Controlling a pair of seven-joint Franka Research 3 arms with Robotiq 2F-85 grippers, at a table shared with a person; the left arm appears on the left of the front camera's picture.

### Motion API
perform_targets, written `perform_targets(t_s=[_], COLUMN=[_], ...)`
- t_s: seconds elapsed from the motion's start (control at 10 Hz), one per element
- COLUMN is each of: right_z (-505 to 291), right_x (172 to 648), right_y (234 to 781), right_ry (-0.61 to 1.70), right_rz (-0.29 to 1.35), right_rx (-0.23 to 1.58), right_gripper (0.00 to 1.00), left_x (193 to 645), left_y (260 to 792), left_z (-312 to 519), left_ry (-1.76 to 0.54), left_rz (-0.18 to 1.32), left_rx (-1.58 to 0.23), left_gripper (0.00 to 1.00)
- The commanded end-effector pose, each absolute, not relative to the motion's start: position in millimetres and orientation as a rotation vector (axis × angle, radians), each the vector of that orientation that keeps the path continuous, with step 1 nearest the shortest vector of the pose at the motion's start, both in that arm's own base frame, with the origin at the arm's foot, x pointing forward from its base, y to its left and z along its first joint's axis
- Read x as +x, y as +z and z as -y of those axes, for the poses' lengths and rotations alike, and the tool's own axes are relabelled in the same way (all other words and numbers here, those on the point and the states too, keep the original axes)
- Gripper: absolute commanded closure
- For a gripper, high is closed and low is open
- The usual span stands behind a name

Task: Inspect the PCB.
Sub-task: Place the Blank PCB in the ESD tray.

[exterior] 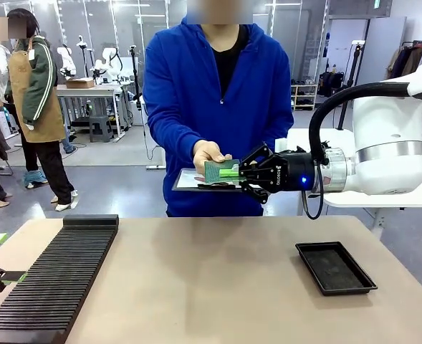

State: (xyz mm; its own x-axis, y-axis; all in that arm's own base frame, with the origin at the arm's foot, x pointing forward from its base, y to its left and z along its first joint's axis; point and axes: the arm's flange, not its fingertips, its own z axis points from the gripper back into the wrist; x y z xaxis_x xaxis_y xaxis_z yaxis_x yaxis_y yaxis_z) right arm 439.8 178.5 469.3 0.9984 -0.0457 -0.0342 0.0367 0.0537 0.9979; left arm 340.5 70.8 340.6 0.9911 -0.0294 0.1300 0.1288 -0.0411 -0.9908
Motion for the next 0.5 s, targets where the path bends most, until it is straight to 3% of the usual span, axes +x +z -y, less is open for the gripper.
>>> perform_targets(t_s=[0.0,0.4], right_z=[-179.1,-179.1], right_x=[440.2,440.2], right_y=[471.4,471.4], right_ry=[-0.057,-0.057], right_rz=[0.004,0.004], right_rx=[1.513,1.513], right_gripper=[1.0,1.0], left_x=[339.7,339.7], left_y=[341.4,341.4], left_z=[-71.7,-71.7], left_ry=[-0.133,-0.133], left_rz=[0.073,0.073], left_rx=[-1.609,-1.609], left_gripper=[0.0,0.0])
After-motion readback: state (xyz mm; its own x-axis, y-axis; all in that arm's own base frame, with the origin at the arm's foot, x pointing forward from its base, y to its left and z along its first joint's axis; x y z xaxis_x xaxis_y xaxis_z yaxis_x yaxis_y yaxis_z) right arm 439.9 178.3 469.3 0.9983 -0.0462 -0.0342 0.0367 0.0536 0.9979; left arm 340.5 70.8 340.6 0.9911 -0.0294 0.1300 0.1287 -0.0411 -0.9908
